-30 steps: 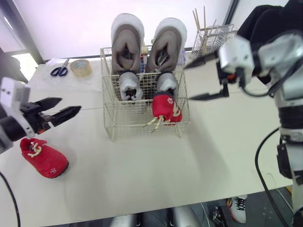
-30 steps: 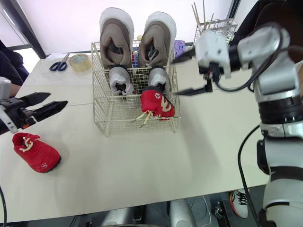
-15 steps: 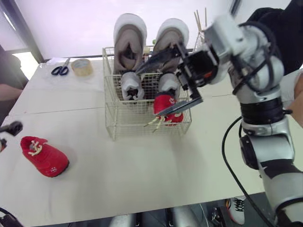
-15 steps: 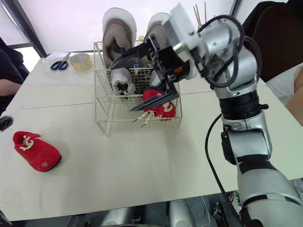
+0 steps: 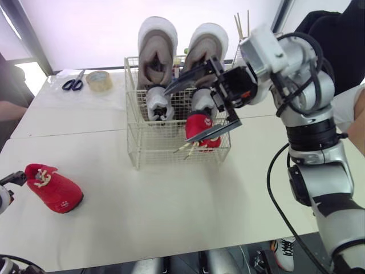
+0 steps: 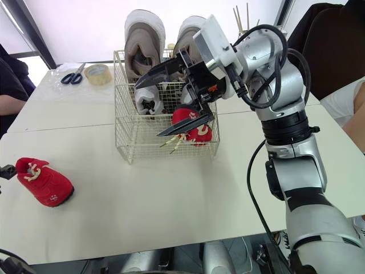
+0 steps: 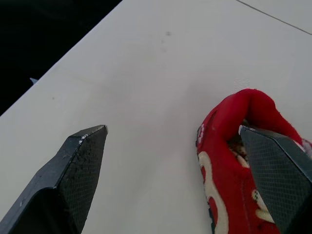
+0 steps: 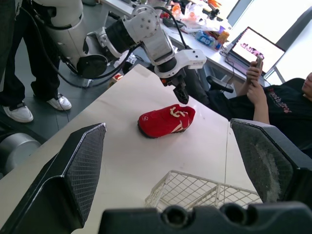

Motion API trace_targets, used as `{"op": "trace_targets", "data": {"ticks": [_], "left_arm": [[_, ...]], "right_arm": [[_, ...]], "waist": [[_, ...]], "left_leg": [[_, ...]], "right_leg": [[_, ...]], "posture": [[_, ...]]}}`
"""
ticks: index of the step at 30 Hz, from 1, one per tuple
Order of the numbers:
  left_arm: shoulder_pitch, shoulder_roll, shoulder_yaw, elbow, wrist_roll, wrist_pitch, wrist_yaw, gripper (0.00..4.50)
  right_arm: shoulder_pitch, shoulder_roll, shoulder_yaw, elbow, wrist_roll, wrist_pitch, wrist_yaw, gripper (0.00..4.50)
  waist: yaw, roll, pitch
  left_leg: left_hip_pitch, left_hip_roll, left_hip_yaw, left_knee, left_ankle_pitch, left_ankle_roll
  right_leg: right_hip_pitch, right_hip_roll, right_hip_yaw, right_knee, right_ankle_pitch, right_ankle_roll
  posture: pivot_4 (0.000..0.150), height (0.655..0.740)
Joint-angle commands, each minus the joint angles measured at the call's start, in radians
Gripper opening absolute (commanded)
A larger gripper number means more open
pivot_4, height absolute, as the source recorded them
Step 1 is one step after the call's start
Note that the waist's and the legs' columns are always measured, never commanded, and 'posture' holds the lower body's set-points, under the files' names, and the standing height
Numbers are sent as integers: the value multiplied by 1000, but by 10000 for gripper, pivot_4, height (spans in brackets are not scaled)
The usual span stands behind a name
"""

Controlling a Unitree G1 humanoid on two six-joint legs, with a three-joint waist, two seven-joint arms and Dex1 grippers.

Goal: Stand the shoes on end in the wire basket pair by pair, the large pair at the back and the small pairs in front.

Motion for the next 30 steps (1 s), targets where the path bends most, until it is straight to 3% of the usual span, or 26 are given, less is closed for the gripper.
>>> {"op": "trace_targets", "data": {"ticks": [1, 13, 22, 26, 30], "left_arm": [[-40, 18, -28, 39, 49, 8, -18, 45000], [-36, 27, -133, 247, 216, -97, -160, 45000], [-126, 91, -153, 367, 277, -216, -222, 750], [-215, 91, -147, 251, 263, -317, -238, 268], [-361, 45, -163, 46, 163, -449, -288, 268]], "right_arm": [[-18, -16, -30, -33, 6, 10, -6, 44795], [-6, -57, -48, -76, 1, 46, -51, 44795], [8, -88, -55, -93, -6, 71, -88, 45000], [33, -126, -76, -115, 4, 114, -122, 45000], [69, -175, -134, -136, 42, 211, -186, 45000]], "waist": [[0, 0, 0], [-1, 0, 0], [-2, 0, 0], [2, -3, 1], [11, -8, 1]], "left_leg": [[0, 0, 0, 0, 0, 0], [0, 0, 0, 0, 0, 0], [0, 0, 0, -1, 0, 0], [-1, 0, 0, -1, 0, 0], [-4, 0, 0, 1, 0, 0]], "right_leg": [[0, 0, 0, 0, 0, 0], [0, 0, 0, 0, 0, 0], [0, 0, 0, 0, 0, 0], [-1, 0, 0, -1, 0, 0], [-1, -1, -1, -2, 0, 0]], "posture": [[1500, 7400], [1500, 7400], [1500, 7400], [1500, 7400], [1500, 7400]]}}
